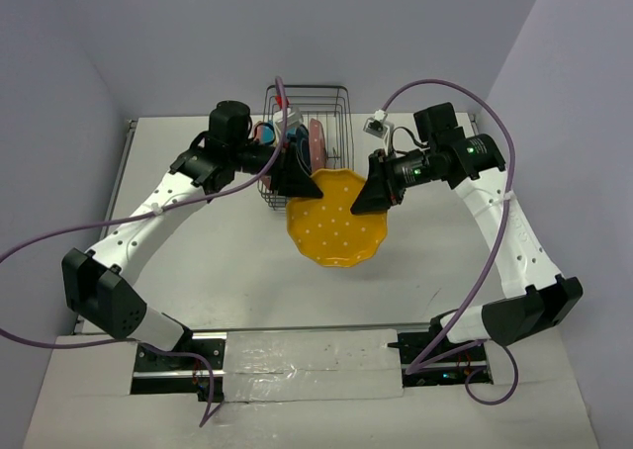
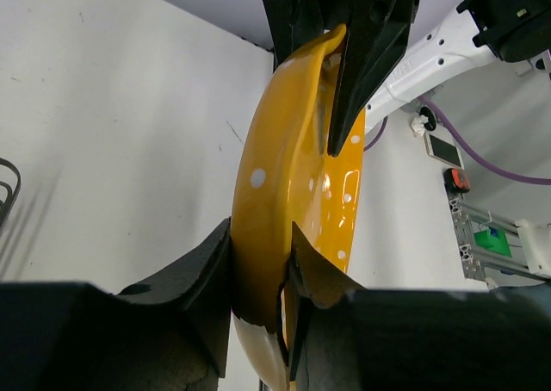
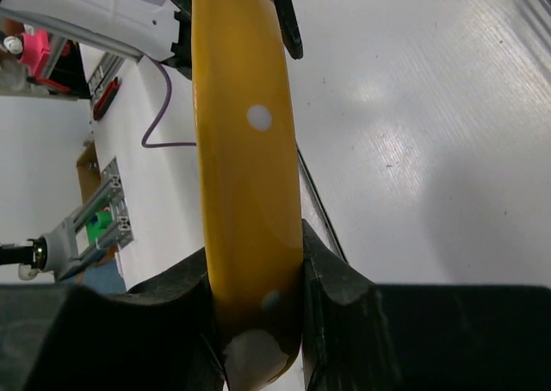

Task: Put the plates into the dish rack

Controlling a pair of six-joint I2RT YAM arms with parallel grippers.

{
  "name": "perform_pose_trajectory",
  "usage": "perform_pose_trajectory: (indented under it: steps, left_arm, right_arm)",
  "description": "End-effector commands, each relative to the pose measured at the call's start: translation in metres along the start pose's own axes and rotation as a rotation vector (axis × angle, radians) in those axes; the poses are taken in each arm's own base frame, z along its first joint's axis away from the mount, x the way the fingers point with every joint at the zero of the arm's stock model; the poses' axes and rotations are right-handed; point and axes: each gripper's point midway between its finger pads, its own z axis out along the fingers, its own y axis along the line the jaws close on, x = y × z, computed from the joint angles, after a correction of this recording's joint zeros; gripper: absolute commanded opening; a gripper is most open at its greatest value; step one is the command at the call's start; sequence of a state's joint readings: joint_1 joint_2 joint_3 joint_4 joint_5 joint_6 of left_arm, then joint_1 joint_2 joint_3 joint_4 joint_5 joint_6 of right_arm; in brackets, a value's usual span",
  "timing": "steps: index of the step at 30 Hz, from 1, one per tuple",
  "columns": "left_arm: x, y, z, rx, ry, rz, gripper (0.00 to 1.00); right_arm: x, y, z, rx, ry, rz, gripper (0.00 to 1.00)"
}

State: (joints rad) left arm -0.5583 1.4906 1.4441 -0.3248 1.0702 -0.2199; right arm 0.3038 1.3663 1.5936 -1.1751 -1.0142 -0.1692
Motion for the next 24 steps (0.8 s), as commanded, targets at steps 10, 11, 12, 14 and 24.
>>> perform_pose_trajectory:
  steps: [10,11,12,14,24]
  left_arm:
    - [-0.056,0.018,-0.046,-0.286,-0.157,0.110,0.99]
    - [-0.060,0.023,-0.055,-0.314,-0.182,0.073,0.99]
    - [-0.069,0.022,-0.068,-0.344,-0.223,0.084,0.99]
    - [-0.084,0.035,-0.100,-0.438,-0.302,0.062,0.99]
    - [-0.117,0.024,-0.185,-0.835,-0.536,0.198,0.99]
  right_arm:
    - [-0.043,0.004,-0.023,0.183,-0.161,-0.059,0.00]
    - [-0.050,0.003,-0.027,0.215,-0.187,-0.044,0.00]
    - [-0.059,-0.009,-0.032,0.299,-0.223,-0.049,0.00]
    - [-0.075,-0.015,-0.043,0.384,-0.294,-0.033,0.00]
    - [-0.169,-0.069,-0.130,0.923,-0.748,0.104,0.00]
